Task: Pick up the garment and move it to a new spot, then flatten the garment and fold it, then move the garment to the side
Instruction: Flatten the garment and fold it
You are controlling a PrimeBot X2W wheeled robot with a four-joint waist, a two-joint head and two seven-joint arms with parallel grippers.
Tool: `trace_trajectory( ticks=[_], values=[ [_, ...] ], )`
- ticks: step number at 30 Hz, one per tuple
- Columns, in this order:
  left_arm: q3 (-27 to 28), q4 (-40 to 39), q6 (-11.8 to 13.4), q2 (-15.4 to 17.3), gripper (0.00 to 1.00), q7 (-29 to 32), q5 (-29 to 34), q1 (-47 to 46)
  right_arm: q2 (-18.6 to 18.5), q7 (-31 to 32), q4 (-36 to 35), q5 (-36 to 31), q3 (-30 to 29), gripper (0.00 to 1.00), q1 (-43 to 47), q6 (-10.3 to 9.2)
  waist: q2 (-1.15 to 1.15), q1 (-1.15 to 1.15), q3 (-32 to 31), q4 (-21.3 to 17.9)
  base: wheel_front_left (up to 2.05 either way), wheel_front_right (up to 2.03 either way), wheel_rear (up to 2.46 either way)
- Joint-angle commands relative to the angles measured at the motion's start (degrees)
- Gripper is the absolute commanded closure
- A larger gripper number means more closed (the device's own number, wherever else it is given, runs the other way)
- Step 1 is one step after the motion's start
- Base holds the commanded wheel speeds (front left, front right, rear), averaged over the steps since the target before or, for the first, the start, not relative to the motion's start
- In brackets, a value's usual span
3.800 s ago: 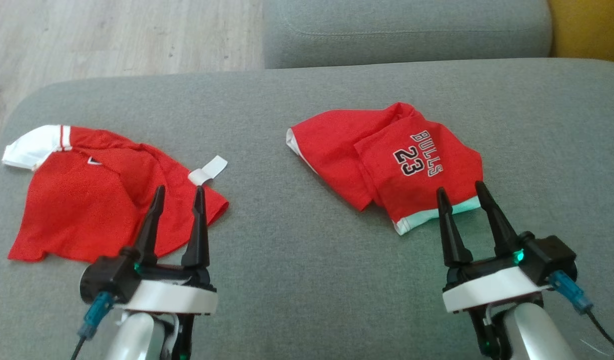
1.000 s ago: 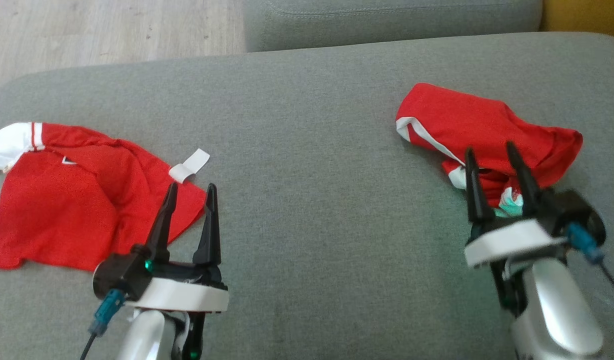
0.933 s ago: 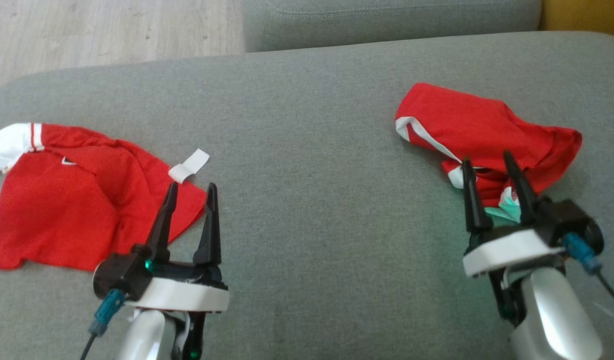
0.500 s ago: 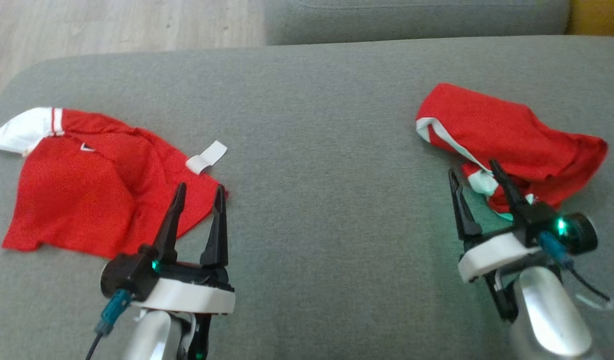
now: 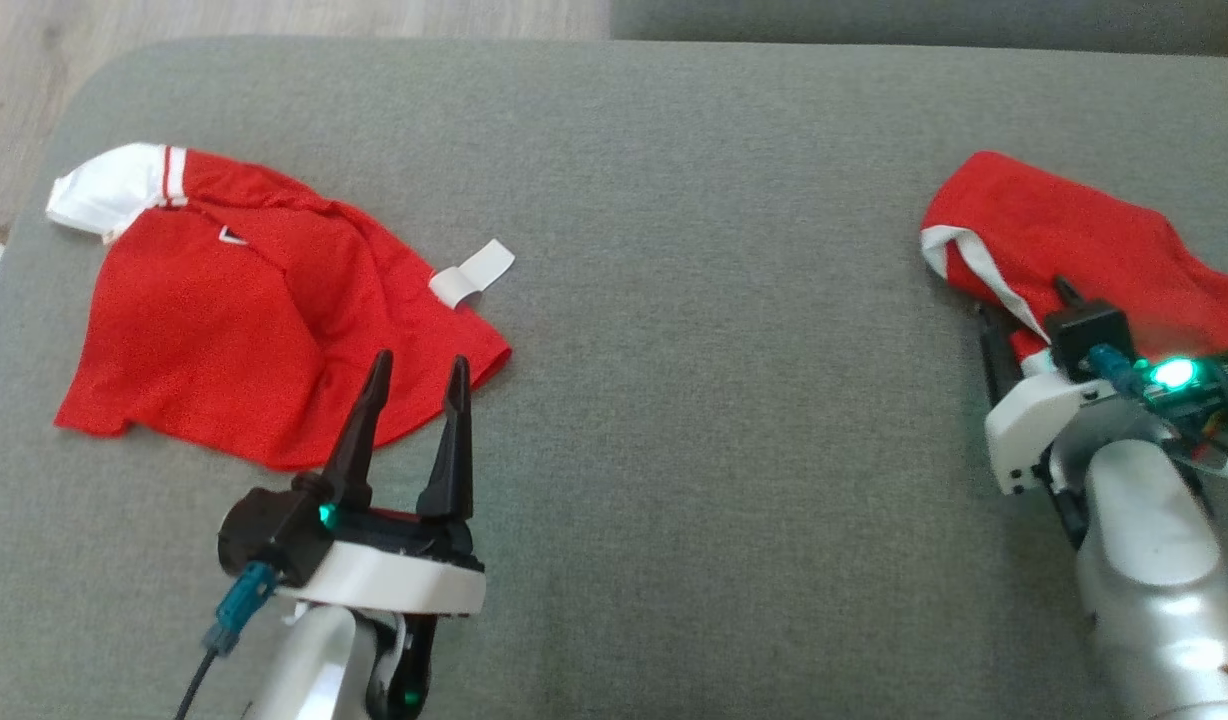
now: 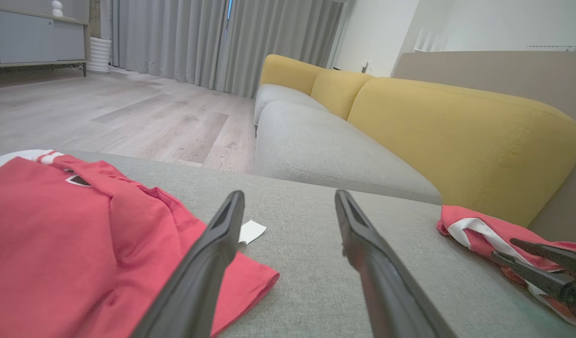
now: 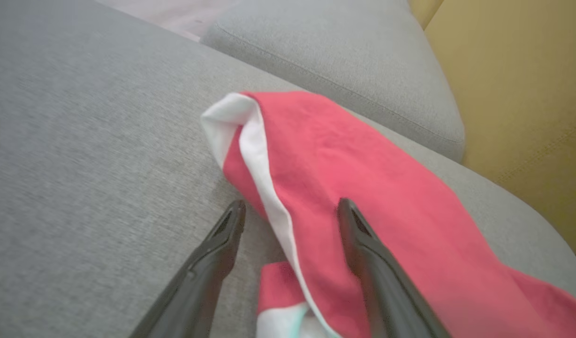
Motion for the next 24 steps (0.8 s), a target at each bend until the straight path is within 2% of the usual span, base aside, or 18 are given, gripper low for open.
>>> trace_trajectory(
  ticks=[1,2,3,4,8,12,19,24],
  values=[
    [1.71,-1.55,0.09,0.13,0.00,-0.54,-0.51,-2.31,-0.87,-0.19,-0.76,-0.96,0.41,0.00,-2.73,0.28,0.00,-0.01,0.49,0.53,0.00,0.00,0.00],
    [1.71,-1.56,0.09,0.13,0.00,-0.54,-0.55,-2.41,-0.86,-0.38,0.23,-1.54,-0.28,0.00,-3.41,0.28,0.00,-0.01,0.65,0.67,0.00,0.00,0.00],
    [1.76,-1.58,0.09,0.13,0.00,-0.54,-0.57,-2.46,-0.61,-1.08,0.92,-1.78,-1.06,0.58,-4.16,0.28,0.00,-0.01,0.77,0.75,0.00,0.00,0.00],
    [1.84,-1.59,0.09,0.13,0.00,-0.54,-0.57,-2.48,-0.28,-2.17,1.31,-1.92,-1.92,1.00,-4.87,0.28,0.00,-0.01,0.86,0.78,0.00,0.00,0.00],
    [2.38,-1.62,0.10,0.13,0.00,-0.54,-0.43,-2.36,1.60,-6.23,0.87,-2.07,-4.50,1.00,-7.40,0.28,0.00,-0.01,1.05,0.33,0.00,0.00,0.00],
    [2.84,-1.40,0.15,0.13,0.00,-0.54,-0.24,-2.28,3.33,-7.54,-3.97,-0.25,-5.69,1.00,-10.06,0.28,0.00,-0.01,0.45,-0.71,0.00,0.00,0.00],
    [3.30,-1.51,0.14,0.13,0.00,-0.54,-0.25,-1.94,4.12,-7.61,-22.96,7.14,-1.02,1.00,-12.52,0.28,0.00,-0.01,-1.83,-2.08,0.00,0.00,0.00],
    [3.75,-1.85,0.14,0.13,0.00,-0.54,-0.27,-1.32,3.76,-7.62,-29.75,10.13,5.13,1.00,-11.39,0.28,0.00,-0.01,-3.26,-2.46,0.00,0.00,0.00]
  ],
)
